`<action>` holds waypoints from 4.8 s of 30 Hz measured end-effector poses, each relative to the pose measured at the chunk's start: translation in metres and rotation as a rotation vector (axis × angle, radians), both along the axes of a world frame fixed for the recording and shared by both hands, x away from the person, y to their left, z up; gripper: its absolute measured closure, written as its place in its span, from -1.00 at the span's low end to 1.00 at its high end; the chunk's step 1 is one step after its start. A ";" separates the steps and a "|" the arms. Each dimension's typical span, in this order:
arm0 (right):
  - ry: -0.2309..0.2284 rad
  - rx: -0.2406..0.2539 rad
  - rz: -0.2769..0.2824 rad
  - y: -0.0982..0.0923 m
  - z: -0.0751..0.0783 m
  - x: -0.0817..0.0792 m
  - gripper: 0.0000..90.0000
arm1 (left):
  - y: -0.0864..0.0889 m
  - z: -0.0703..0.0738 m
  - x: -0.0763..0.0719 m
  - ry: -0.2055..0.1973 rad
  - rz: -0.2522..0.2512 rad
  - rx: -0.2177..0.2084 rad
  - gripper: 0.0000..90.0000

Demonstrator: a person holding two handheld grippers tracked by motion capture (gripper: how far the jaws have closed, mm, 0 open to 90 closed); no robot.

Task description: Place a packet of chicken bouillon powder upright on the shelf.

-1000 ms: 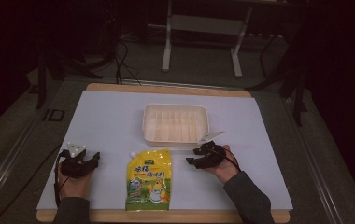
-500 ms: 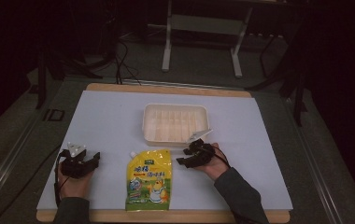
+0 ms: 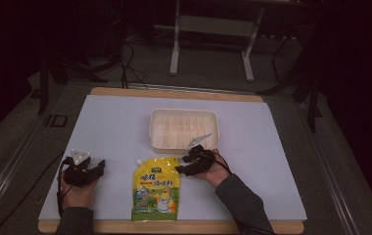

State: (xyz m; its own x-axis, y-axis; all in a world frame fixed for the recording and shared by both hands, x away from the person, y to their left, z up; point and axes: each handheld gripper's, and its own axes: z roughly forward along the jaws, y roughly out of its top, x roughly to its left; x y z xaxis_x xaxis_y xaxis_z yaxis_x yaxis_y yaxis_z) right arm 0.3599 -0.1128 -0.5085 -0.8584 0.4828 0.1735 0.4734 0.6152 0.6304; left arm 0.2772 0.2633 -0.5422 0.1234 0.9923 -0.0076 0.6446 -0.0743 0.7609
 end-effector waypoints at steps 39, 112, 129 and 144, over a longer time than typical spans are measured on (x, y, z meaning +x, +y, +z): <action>0.147 0.039 0.121 0.037 -0.009 0.007 1.00 | -0.001 0.000 0.000 0.002 -0.005 0.003 -0.03; 0.278 0.132 0.131 -0.039 0.090 -0.001 1.00 | -0.002 -0.001 0.001 0.002 -0.007 0.015 -0.05; 0.316 0.292 0.128 -0.047 0.083 -0.012 1.00 | -0.001 0.000 0.000 -0.004 -0.003 0.009 -0.05; 0.221 0.387 0.040 -0.059 0.089 -0.023 1.00 | -0.001 0.000 0.000 -0.004 -0.001 0.009 -0.05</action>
